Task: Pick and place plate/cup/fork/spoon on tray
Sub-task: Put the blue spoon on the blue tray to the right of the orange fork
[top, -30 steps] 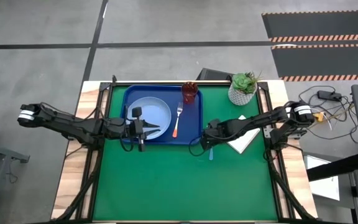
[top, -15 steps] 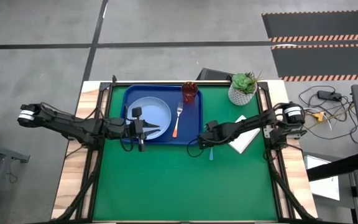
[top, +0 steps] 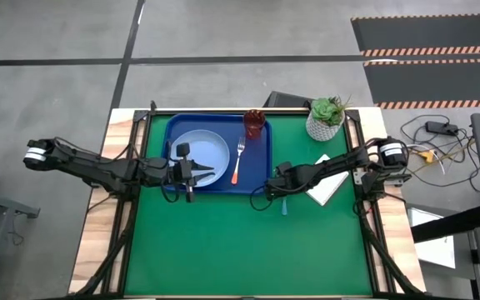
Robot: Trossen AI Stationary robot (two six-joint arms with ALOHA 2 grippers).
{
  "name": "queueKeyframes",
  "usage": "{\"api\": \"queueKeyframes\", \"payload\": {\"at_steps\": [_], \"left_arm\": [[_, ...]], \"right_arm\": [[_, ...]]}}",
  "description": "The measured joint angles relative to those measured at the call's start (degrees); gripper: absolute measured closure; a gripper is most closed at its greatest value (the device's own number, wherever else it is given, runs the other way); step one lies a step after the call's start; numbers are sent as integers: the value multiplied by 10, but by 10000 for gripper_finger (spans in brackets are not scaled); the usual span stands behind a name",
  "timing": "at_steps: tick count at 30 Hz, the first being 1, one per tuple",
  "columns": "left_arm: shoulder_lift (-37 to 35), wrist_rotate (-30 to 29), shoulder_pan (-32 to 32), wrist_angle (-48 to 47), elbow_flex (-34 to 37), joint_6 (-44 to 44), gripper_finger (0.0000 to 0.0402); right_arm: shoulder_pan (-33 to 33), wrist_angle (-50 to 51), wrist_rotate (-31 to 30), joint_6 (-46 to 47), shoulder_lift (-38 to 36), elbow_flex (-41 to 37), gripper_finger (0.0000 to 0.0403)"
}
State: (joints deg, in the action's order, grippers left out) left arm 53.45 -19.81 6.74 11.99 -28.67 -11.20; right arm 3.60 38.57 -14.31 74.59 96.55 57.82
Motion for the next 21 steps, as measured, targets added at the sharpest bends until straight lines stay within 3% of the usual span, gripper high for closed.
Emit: {"api": "queueKeyframes", "payload": {"at_steps": [4, 21], "left_arm": [[0, 0, 0, 0, 0, 0, 366], [0, 0, 0, -1, 0, 3, 366]], "right_arm": [[0, -2, 2, 6, -4, 0, 390], [-3, 7, -13, 1, -119, 0, 393]]}}
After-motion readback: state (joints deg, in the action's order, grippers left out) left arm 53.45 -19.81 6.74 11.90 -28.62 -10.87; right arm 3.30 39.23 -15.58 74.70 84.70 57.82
